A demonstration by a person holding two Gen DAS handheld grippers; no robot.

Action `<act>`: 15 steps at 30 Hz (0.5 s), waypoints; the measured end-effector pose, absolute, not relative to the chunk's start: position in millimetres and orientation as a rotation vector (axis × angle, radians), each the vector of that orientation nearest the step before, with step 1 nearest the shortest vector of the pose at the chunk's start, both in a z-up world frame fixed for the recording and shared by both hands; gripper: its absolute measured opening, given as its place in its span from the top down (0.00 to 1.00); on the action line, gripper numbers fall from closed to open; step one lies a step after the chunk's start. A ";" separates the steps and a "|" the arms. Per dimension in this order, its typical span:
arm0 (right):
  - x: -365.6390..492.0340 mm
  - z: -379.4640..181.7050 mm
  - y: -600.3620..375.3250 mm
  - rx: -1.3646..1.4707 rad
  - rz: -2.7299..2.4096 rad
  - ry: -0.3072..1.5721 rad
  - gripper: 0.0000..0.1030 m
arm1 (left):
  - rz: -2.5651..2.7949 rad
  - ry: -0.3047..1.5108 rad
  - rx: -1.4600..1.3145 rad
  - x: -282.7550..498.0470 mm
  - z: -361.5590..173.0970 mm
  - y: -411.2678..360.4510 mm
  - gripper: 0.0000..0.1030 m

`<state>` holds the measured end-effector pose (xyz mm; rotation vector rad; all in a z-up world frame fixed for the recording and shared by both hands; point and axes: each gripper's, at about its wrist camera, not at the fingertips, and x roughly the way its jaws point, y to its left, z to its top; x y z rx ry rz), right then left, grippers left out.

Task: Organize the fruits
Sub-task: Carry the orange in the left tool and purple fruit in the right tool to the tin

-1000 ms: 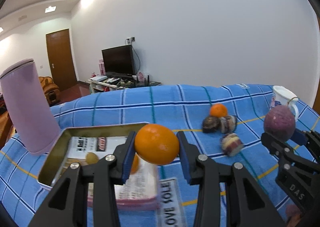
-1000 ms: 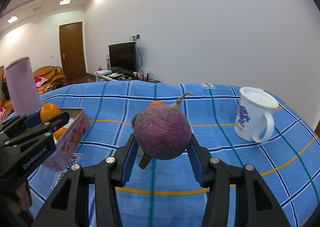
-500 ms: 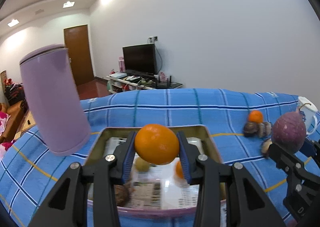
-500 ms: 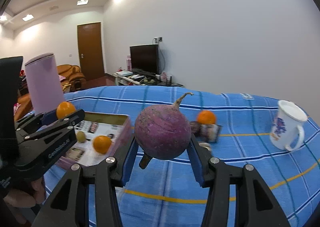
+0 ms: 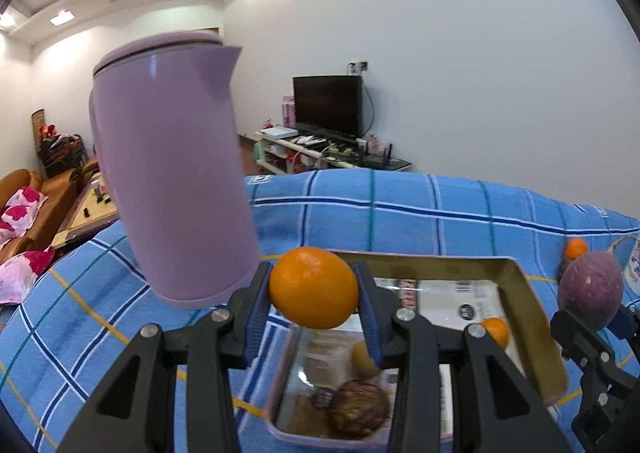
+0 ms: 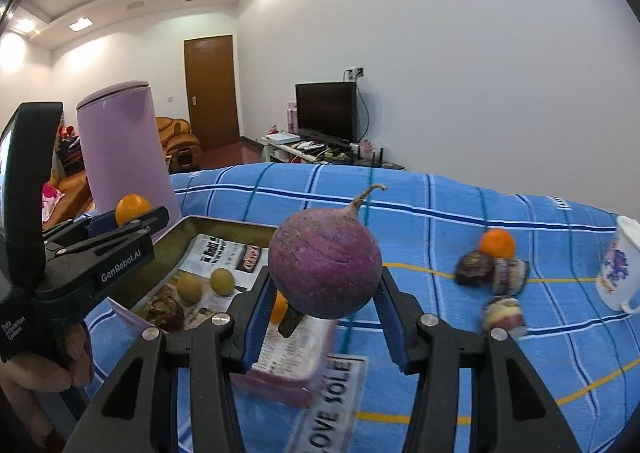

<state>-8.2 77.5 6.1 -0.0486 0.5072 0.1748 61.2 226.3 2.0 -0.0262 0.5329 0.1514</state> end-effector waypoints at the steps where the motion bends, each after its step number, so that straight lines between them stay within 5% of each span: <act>1: -5.1 5.6 80.8 -0.044 0.181 0.511 0.50 | 0.156 0.538 -0.025 62.7 0.7 227.3 0.59; 15: 37.7 -13.3 128.4 -0.093 0.206 0.610 0.50 | 0.177 0.615 0.072 76.1 -14.8 219.5 0.59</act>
